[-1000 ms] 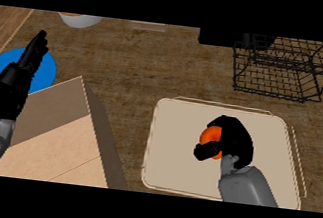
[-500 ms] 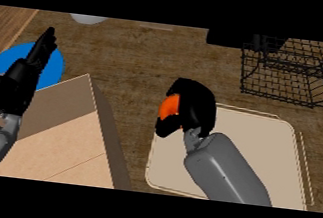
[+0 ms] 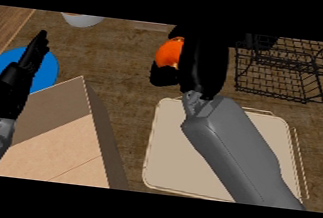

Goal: Pick the squash from the tray and place it in the tiered basket

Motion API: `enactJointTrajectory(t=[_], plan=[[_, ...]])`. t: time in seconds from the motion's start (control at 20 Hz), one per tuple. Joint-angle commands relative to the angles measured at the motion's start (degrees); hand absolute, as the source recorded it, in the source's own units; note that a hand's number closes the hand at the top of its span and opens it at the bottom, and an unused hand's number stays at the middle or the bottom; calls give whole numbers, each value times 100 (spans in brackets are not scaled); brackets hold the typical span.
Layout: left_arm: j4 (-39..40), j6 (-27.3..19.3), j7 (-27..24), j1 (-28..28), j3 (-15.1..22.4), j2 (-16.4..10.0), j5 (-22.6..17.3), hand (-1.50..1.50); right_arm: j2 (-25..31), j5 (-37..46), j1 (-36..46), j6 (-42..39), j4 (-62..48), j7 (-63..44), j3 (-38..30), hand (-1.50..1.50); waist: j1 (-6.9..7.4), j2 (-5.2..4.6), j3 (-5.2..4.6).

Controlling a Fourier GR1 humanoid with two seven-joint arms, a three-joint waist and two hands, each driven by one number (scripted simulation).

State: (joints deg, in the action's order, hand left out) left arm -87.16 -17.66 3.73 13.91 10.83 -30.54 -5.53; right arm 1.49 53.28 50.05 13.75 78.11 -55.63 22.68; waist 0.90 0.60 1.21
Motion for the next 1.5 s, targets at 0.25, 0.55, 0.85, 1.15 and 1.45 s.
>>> enactJointTrajectory(t=[0.25, 0.55, 0.85, 1.15, 1.45], plan=[[362, -3, -128, -666, 92, 202, 45, 0, 868, -5, 1018, -1301, 35, -125, -661, 150, -91, -47, -130], [116, -63, 143, -587, 28, 186, 135, 0, 1076, -592, 876, -963, -139, 664, -1332, 150, -61, -63, -119], [407, 176, -9, -343, -67, 198, -39, 0, 1622, -178, 1111, -991, -1357, 1471, -1261, 150, -9, -132, -127], [257, 56, -84, -547, 26, 169, 119, 0, 2323, 557, 1169, -1192, -2143, 1604, -1024, 150, 35, -123, -130], [388, -29, -52, -412, 165, 452, 154, 0, 2702, 579, 1580, -1089, -2904, 2145, -1334, 150, 50, -143, -128]])
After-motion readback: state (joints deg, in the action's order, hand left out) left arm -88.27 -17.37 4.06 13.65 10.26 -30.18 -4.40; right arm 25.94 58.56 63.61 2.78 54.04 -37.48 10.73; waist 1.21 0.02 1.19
